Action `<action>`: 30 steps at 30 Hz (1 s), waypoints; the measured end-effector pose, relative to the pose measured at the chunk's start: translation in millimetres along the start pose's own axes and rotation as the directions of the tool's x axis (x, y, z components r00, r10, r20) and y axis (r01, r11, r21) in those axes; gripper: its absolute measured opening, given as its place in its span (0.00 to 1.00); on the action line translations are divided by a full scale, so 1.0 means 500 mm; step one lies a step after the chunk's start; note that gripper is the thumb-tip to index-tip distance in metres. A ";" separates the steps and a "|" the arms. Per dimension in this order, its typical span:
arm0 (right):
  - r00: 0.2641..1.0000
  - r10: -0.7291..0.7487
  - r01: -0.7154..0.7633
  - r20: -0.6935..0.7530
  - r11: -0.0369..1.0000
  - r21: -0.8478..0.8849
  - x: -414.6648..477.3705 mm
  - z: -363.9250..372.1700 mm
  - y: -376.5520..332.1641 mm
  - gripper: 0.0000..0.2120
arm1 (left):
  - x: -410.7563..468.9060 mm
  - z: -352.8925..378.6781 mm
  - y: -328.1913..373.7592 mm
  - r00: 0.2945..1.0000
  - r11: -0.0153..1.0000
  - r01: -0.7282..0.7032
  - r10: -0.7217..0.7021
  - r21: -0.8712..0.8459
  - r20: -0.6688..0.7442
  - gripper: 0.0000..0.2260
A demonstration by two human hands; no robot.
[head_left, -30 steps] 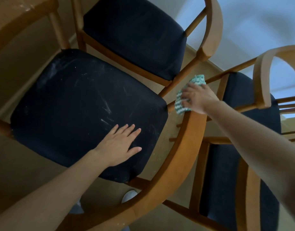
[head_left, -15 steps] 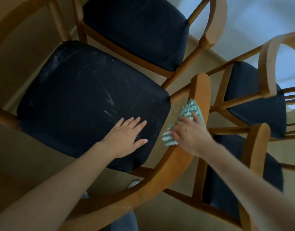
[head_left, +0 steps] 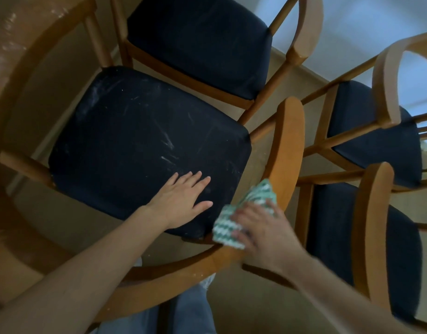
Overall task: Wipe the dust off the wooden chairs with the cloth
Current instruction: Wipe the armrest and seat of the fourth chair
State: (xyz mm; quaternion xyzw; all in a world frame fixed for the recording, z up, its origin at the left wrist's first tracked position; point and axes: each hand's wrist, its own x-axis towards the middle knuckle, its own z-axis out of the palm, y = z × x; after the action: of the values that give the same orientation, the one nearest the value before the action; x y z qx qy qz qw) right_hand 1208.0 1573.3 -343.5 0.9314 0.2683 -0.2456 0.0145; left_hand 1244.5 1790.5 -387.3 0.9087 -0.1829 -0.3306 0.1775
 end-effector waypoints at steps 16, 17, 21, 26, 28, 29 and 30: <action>0.782 0.536 -0.249 -0.317 0.736 0.630 0.021 0.073 0.086 0.22 | 0.017 0.012 0.104 0.992 0.997 -0.078 0.080 0.022 -0.102 0.26; 0.775 0.544 -0.215 -0.323 0.707 0.673 0.003 0.089 0.072 0.22 | 0.023 0.012 0.114 0.990 0.997 -0.075 0.075 0.000 -0.122 0.26; 0.774 0.562 -0.037 -0.291 0.500 0.865 -0.020 0.109 0.049 0.24 | 0.051 0.013 0.159 0.980 0.994 -0.071 0.054 -0.086 -0.189 0.27; 0.785 0.584 0.075 -0.207 0.242 0.967 0.015 0.096 0.121 0.31 | 0.097 0.026 0.215 0.963 0.975 -0.111 0.057 -0.194 -0.265 0.25; 0.823 0.546 0.051 -0.155 0.200 0.978 0.032 0.087 0.163 0.31 | 0.121 0.028 0.235 0.947 0.971 -0.110 0.038 -0.211 -0.318 0.25; 0.844 0.517 0.037 -0.140 0.204 0.978 0.042 0.081 0.187 0.31 | 0.135 0.026 0.247 0.937 0.971 -0.098 0.017 -0.219 -0.348 0.26; 0.864 0.487 0.029 -0.128 0.205 0.978 0.054 0.072 0.211 0.30 | 0.149 0.024 0.258 0.928 0.972 -0.074 -0.014 -0.224 -0.371 0.27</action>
State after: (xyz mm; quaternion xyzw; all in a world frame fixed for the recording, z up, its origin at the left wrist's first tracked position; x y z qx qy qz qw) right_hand 1265.1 1490.4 -398.5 0.7974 -0.0895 -0.1488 -0.5779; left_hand 1262.0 1642.3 -378.7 0.9245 -0.1199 -0.1697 0.3196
